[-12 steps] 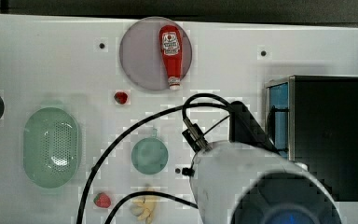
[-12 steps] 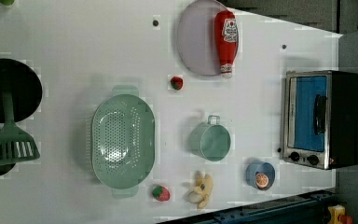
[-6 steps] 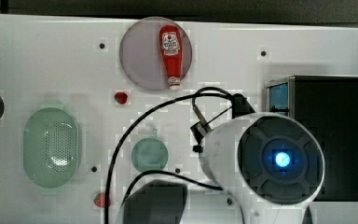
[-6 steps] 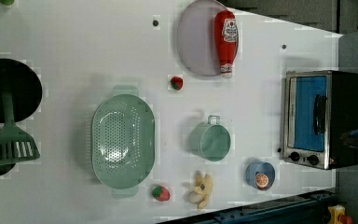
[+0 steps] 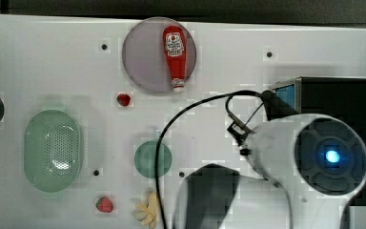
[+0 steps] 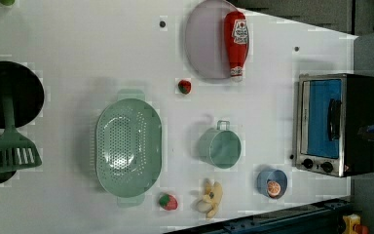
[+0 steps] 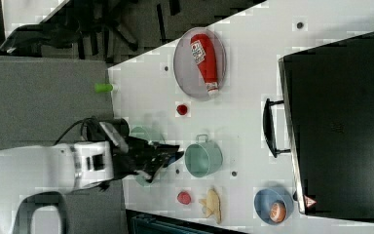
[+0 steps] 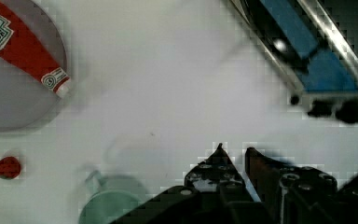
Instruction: Flap open oven.
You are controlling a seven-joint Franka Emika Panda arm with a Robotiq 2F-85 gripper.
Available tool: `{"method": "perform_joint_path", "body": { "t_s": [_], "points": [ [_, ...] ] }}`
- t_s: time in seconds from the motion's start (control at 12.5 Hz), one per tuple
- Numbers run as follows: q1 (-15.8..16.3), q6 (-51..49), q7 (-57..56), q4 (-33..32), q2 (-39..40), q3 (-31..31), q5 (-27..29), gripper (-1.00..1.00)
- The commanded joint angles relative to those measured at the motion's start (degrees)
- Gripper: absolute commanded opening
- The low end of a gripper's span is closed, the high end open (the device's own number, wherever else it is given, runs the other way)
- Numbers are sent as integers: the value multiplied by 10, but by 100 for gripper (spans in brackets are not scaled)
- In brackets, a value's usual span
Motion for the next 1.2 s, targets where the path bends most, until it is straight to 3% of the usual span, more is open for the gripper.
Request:
{"method": "perform_joint_path", "body": {
  "t_s": [0.08, 0.4, 1.2],
  "points": [
    [-21, 65, -220, -28, 26, -44, 2, -65],
    [-25, 157, -437, -35, 75, -92, 2, -65],
    [-26, 263, -454, -45, 180, -131, 4, -65]
  ]
}}
